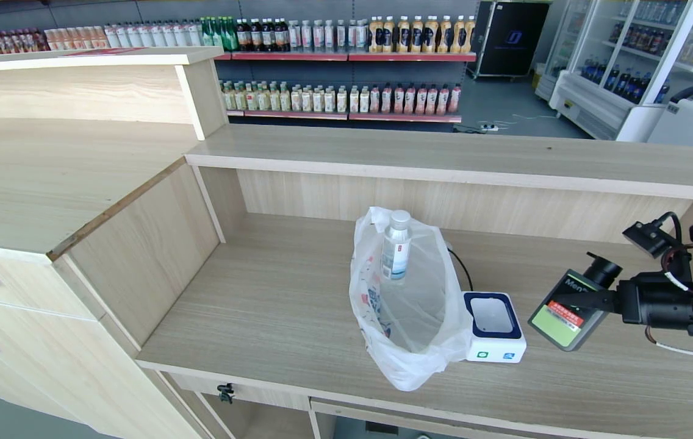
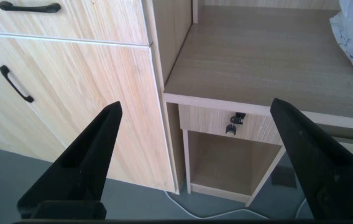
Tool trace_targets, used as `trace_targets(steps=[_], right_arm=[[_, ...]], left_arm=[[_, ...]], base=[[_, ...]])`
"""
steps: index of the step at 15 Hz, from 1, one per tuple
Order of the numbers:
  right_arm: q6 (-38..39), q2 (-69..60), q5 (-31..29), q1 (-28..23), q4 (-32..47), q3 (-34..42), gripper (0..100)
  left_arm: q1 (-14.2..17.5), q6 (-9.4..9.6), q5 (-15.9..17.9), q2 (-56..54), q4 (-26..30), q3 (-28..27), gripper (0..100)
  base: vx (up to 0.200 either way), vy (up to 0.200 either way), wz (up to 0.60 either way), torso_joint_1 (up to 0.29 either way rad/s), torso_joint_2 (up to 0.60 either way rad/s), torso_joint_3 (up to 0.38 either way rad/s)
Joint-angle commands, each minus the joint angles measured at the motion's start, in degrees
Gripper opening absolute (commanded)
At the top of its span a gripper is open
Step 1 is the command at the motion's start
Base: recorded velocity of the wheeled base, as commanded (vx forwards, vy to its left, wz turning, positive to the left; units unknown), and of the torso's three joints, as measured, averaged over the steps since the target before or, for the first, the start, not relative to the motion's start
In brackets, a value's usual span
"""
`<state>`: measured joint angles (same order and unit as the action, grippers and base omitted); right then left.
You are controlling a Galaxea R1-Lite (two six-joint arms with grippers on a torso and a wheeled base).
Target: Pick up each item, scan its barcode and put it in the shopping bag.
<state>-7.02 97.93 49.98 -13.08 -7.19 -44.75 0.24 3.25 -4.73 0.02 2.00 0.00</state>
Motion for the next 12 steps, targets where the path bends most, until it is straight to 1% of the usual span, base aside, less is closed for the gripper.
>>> trace_targets(steps=[1,4,8,12], right_arm=[[0.08,-0.19,0.03,0.25,-0.1,-0.25,0],[-0.01,0.25,0.03,1.13,-0.19,-0.34,0],[-0.01,2.8,0.03,2.62,-2.21,-1.3,0],[-0.01,4.29,0.03,3.06,-3.79,-1.83,0]], left_arm=[[0.02,0.0,-0.02,-0.02,0.02,0.0,100],[0.02,0.0,-0.02,-0.02,0.02,0.0,100],[0.02,0.0,-0.02,-0.02,0.02,0.0,100],[0.02,0.0,-0.02,-0.02,0.02,0.0,100]], base=[[0.0,0.0,0.0,0.0,0.0,0.0],[0.0,0.0,0.0,0.0,0.0,0.0],[0.0,0.0,0.0,0.0,0.0,0.0],[0.0,0.0,0.0,0.0,0.0,0.0]])
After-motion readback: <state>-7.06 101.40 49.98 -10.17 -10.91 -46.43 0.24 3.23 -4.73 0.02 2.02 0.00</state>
